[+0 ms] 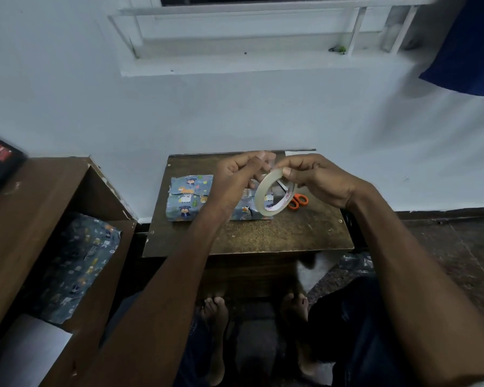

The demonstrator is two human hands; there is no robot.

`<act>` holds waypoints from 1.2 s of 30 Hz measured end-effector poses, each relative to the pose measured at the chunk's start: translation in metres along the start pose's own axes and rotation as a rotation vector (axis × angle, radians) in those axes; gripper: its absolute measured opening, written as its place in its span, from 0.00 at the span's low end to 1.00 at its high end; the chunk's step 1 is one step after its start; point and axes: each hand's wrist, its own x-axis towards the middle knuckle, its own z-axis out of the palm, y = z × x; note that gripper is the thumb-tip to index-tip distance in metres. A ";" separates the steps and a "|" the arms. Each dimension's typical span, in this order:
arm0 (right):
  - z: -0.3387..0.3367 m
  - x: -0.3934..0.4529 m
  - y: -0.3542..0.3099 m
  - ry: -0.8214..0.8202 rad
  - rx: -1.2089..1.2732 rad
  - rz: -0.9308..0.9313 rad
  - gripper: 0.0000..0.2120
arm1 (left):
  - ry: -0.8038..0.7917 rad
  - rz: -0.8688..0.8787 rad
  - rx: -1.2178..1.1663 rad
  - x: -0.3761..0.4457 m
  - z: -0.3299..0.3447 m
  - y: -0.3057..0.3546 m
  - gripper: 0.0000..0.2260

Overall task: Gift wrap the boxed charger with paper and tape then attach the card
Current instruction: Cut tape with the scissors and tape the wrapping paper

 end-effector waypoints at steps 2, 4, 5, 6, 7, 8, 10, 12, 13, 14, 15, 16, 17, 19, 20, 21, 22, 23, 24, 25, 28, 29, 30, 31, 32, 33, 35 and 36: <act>0.007 0.003 0.001 -0.040 0.013 0.009 0.10 | 0.003 -0.037 -0.041 -0.004 -0.003 0.001 0.11; 0.012 0.006 0.001 -0.057 0.024 0.014 0.11 | 0.015 -0.083 -0.073 -0.007 -0.008 0.001 0.10; 0.013 0.008 0.001 -0.062 0.022 0.019 0.12 | 0.021 -0.111 -0.092 -0.009 -0.010 0.002 0.10; 0.015 0.010 0.003 -0.067 0.014 0.023 0.13 | 0.026 -0.138 -0.109 -0.010 -0.013 0.002 0.10; 0.016 0.012 0.005 -0.071 -0.003 0.025 0.14 | 0.027 -0.162 -0.122 -0.011 -0.015 0.002 0.10; 0.016 0.014 0.007 -0.079 -0.026 0.020 0.13 | 0.026 -0.184 -0.130 -0.012 -0.017 0.001 0.10; 0.018 0.017 0.010 -0.100 -0.038 0.009 0.11 | 0.013 -0.214 -0.145 -0.015 -0.020 0.000 0.10; 0.022 0.017 0.010 -0.104 -0.034 0.013 0.11 | 0.019 -0.228 -0.142 -0.018 -0.022 -0.001 0.10; 0.024 0.017 0.008 -0.095 -0.033 0.015 0.10 | 0.039 -0.230 -0.135 -0.018 -0.022 -0.001 0.09; 0.026 0.017 0.007 -0.092 -0.033 0.015 0.10 | 0.069 -0.231 -0.133 -0.019 -0.023 -0.002 0.09; 0.028 0.017 0.005 -0.091 -0.036 0.014 0.10 | 0.100 -0.231 -0.134 -0.020 -0.022 -0.003 0.08; 0.029 0.018 0.005 -0.091 -0.049 0.014 0.10 | 0.128 -0.232 -0.138 -0.020 -0.022 -0.003 0.08; 0.030 0.019 0.006 -0.095 -0.069 0.015 0.10 | 0.150 -0.231 -0.141 -0.021 -0.021 -0.004 0.07; 0.033 0.021 0.008 -0.106 -0.105 0.022 0.11 | 0.191 -0.218 -0.143 -0.021 -0.019 -0.004 0.06; 0.034 0.021 0.009 -0.107 -0.113 0.032 0.12 | 0.215 -0.204 -0.140 -0.021 -0.018 -0.003 0.06; 0.037 0.022 0.009 -0.098 -0.110 0.044 0.12 | 0.242 -0.187 -0.133 -0.021 -0.017 -0.003 0.06; 0.039 0.021 0.008 -0.089 -0.097 0.057 0.12 | 0.273 -0.169 -0.129 -0.021 -0.016 -0.002 0.06; 0.043 0.020 0.008 -0.086 -0.091 0.073 0.12 | 0.306 -0.154 -0.126 -0.020 -0.016 -0.002 0.06; 0.046 0.020 0.008 -0.096 -0.089 0.085 0.12 | 0.343 -0.144 -0.127 -0.020 -0.017 -0.002 0.05; 0.050 0.020 0.010 -0.113 -0.090 0.092 0.11 | 0.382 -0.138 -0.136 -0.020 -0.018 -0.002 0.03; 0.054 0.023 0.017 -0.153 -0.067 0.128 0.11 | 0.477 -0.129 -0.210 -0.018 -0.024 0.000 0.01; 0.055 0.024 0.019 -0.155 -0.052 0.152 0.11 | 0.479 -0.129 -0.222 -0.018 -0.028 0.001 0.01; 0.055 0.025 0.020 -0.155 -0.044 0.174 0.11 | 0.458 -0.133 -0.211 -0.019 -0.032 0.002 0.02; 0.056 0.025 0.020 -0.157 -0.038 0.189 0.11 | 0.416 -0.137 -0.175 -0.019 -0.036 0.004 0.03; 0.058 0.026 0.021 -0.160 -0.030 0.203 0.11 | 0.355 -0.139 -0.129 -0.020 -0.039 0.005 0.05; 0.060 0.026 0.021 -0.161 -0.017 0.217 0.11 | 0.288 -0.138 -0.084 -0.021 -0.042 0.006 0.06; 0.063 0.027 0.021 -0.151 0.014 0.245 0.11 | 0.175 -0.136 -0.034 -0.024 -0.044 0.010 0.10; 0.063 0.027 0.021 -0.145 0.027 0.255 0.11 | 0.136 -0.136 -0.023 -0.025 -0.044 0.012 0.13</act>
